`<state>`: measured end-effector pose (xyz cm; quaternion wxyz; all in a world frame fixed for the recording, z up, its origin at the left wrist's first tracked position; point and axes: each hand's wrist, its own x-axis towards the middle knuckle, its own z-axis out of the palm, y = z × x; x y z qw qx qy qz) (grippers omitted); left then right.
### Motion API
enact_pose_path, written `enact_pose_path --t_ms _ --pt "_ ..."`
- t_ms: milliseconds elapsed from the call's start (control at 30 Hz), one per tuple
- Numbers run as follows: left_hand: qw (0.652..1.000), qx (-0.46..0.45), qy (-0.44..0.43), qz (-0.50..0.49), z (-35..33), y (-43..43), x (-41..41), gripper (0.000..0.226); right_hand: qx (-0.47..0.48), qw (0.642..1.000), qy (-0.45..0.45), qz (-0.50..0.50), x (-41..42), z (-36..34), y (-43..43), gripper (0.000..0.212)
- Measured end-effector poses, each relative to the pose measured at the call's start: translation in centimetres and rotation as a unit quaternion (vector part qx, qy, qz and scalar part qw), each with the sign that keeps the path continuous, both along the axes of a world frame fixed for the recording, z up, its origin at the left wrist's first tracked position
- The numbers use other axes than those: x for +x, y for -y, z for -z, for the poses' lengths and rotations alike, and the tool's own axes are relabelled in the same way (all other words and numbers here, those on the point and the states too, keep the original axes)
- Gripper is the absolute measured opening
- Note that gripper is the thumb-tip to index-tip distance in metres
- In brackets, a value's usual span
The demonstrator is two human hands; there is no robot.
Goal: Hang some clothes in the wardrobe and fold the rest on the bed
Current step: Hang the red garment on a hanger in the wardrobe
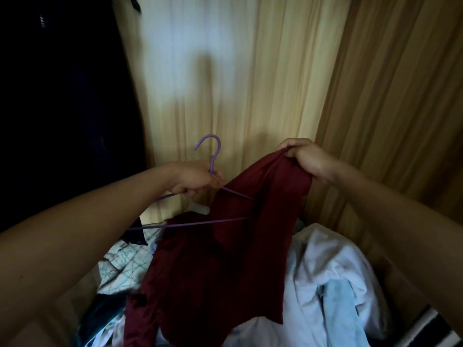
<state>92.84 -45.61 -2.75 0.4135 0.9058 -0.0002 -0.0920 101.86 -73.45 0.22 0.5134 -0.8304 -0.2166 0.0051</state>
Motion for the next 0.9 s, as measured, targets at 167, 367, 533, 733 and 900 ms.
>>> enact_pose_path --t_ms 167,367,533,733,900 --pt "0.995 0.059 -0.076 0.025 -0.3 -1.4 -0.4 0.016 -0.278 0.96 -0.035 -0.017 -0.6 2.9 2.6 0.017" --pt "0.985 0.113 -0.132 0.018 0.5 -3.3 -0.7 0.013 -0.565 0.822 -0.073 0.001 -0.5 13.8 2.5 0.051" --pt "0.986 0.071 -0.148 -0.018 -0.2 -5.5 -0.2 0.015 -0.48 0.877 0.022 0.025 0.6 18.5 -0.3 0.069" --pt "0.994 0.015 -0.082 -0.072 0.3 -7.3 0.0 0.012 -0.484 0.849 0.204 0.052 -1.3 20.7 -4.6 0.08" --pt "0.996 0.01 -0.053 -0.074 1.4 -7.6 -0.9 0.015 -0.485 0.859 0.038 0.159 -1.1 18.8 -6.1 0.042"
